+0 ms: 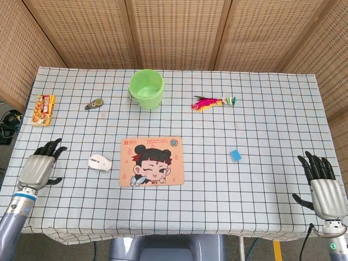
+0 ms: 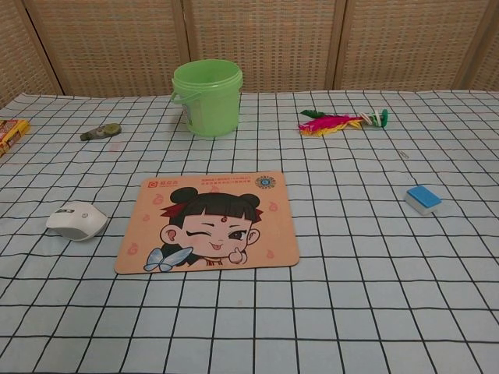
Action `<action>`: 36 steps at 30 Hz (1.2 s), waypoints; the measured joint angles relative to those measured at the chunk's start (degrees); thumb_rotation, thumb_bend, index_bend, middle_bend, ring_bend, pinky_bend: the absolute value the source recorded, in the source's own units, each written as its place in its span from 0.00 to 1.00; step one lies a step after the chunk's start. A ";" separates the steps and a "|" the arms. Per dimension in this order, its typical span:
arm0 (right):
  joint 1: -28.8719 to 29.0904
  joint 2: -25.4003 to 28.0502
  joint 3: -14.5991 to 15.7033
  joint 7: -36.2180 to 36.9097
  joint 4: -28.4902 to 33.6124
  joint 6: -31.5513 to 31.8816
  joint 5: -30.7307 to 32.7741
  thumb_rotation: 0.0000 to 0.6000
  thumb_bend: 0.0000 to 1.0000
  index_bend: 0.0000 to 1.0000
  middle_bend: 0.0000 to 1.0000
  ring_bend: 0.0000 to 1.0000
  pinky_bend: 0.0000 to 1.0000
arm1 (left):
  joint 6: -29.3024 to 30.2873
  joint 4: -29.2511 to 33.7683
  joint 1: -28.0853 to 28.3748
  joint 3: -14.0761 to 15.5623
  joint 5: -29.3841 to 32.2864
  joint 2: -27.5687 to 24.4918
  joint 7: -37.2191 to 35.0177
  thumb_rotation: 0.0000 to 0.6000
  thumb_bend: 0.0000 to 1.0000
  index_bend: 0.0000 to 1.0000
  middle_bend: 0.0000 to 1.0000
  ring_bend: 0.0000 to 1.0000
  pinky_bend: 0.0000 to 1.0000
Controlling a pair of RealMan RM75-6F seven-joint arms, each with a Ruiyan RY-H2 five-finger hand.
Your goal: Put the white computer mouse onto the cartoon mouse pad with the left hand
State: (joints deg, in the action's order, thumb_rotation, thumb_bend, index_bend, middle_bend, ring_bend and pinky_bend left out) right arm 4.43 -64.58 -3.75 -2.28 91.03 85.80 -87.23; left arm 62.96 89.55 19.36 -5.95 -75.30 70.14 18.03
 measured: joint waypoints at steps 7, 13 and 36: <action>0.05 0.36 0.15 1.13 0.04 -0.16 -0.27 1.00 0.10 0.09 0.00 0.00 0.00 | -5.15 -1.51 4.78 -1.00 4.57 3.37 5.01 1.00 0.03 0.21 0.05 0.10 0.21; 0.12 0.60 0.15 1.93 0.03 -0.28 -0.28 1.00 0.10 0.09 0.00 0.00 0.00 | -8.68 -2.35 7.76 -1.21 9.08 4.88 8.45 1.00 0.03 0.22 0.05 0.10 0.22; -0.03 1.82 0.39 5.53 0.01 -0.13 -0.78 1.00 0.10 0.09 0.00 0.00 0.00 | -12.60 -6.74 15.56 -0.30 21.05 11.89 17.21 1.00 0.11 0.23 0.06 0.10 0.22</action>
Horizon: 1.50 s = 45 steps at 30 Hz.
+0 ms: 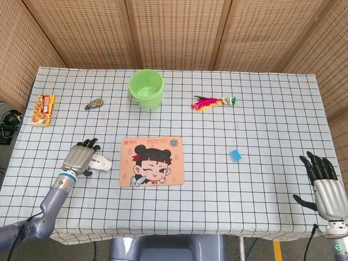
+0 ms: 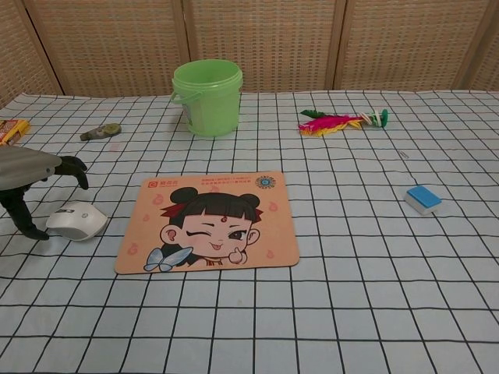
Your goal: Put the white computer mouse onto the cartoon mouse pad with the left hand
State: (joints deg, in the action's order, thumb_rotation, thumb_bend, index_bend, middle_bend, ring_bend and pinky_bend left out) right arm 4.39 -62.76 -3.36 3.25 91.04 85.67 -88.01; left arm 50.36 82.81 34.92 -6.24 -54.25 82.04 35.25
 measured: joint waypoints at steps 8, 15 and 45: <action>-0.03 0.38 -0.07 1.24 -0.13 0.03 0.09 1.00 0.10 0.10 0.00 0.00 0.00 | -0.12 -1.00 1.95 0.84 2.52 2.23 1.95 1.00 0.15 0.29 0.09 0.13 0.25; -0.09 0.41 -0.05 1.68 -0.24 0.21 -0.07 1.00 0.10 0.10 0.00 0.00 0.00 | 2.04 -2.17 2.22 1.77 1.43 3.97 1.91 1.00 0.37 0.59 0.35 0.35 0.40; 0.72 0.68 -2.91 5.52 -3.56 -3.78 7.65 1.00 0.10 0.11 0.00 0.00 0.00 | 4.90 -26.30 14.28 10.47 -44.56 6.40 -25.03 1.00 0.38 0.60 0.36 0.36 0.40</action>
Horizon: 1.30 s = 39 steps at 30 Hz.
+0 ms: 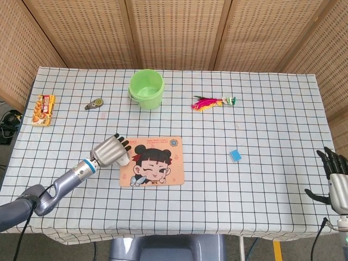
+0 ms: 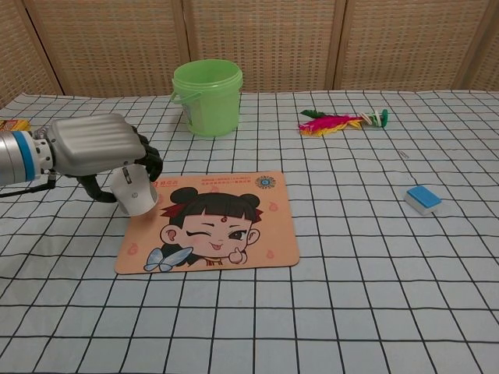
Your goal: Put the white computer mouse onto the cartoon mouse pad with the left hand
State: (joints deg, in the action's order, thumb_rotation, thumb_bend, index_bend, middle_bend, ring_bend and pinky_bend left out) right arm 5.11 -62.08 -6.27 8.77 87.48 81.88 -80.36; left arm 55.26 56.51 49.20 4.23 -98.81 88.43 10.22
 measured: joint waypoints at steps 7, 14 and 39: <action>0.28 -0.32 -0.81 0.15 -1.31 -1.67 2.37 1.00 0.10 0.11 0.00 0.00 0.00 | 6.32 -16.15 4.51 3.48 -8.08 6.55 -12.47 1.00 0.38 0.60 0.36 0.36 0.40; 0.53 -0.55 -1.43 0.68 -2.49 -2.82 3.90 1.00 0.10 0.11 0.00 0.00 0.00 | 13.61 -28.78 7.11 6.65 -12.50 13.81 -23.63 1.00 0.38 0.60 0.36 0.36 0.40; 0.52 -1.13 -2.12 -0.29 -3.31 -3.25 5.13 1.00 0.10 0.13 0.00 0.00 0.00 | 22.81 -44.73 8.17 13.91 -16.72 22.61 -33.48 1.00 0.17 0.34 0.11 0.15 0.28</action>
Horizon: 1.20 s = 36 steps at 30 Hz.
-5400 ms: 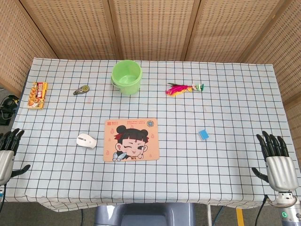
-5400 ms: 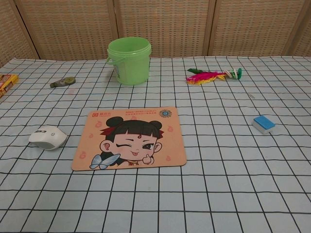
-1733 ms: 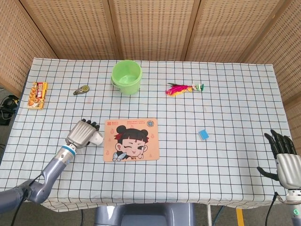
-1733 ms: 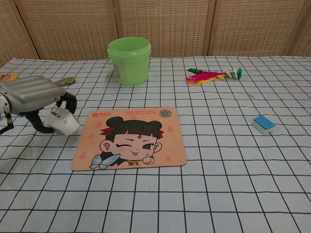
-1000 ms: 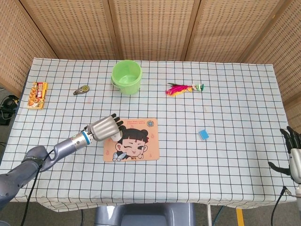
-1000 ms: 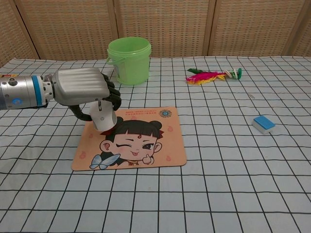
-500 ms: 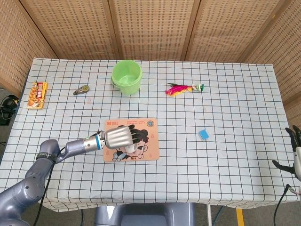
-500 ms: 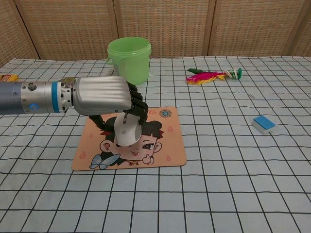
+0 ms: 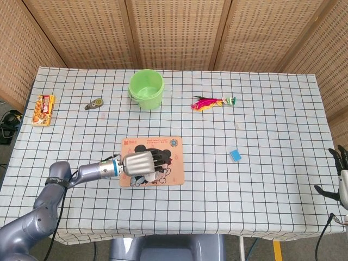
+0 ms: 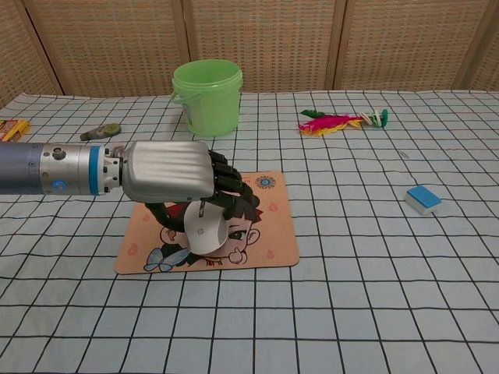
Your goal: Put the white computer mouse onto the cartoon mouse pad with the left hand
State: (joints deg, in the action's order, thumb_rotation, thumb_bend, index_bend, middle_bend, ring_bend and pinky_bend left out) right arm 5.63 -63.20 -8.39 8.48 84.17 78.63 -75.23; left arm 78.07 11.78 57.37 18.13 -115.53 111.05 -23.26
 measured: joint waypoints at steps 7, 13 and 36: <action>-0.04 -0.09 0.02 -0.25 0.13 0.15 -0.21 1.00 0.10 0.13 0.00 0.00 0.00 | -0.21 -0.56 -0.41 0.50 0.61 0.40 0.11 1.00 0.11 0.24 0.03 0.09 0.23; 0.02 -0.27 0.22 -0.88 0.32 0.22 -0.68 1.00 0.10 0.13 0.00 0.00 0.00 | 0.97 -0.49 -1.05 0.73 1.05 -0.15 0.09 1.00 0.11 0.22 0.02 0.07 0.22; 0.96 -2.19 2.63 -6.25 0.44 0.21 -5.07 1.00 0.10 0.09 0.00 0.00 0.00 | 9.33 28.66 -20.33 -9.29 18.40 -14.91 12.13 1.00 0.11 0.02 0.00 0.00 0.00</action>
State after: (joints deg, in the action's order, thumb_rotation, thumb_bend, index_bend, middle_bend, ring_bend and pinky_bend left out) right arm 6.59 -65.40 -5.76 2.23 84.61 78.84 -80.30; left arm 87.40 40.44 37.04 8.84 -97.13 96.13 -11.13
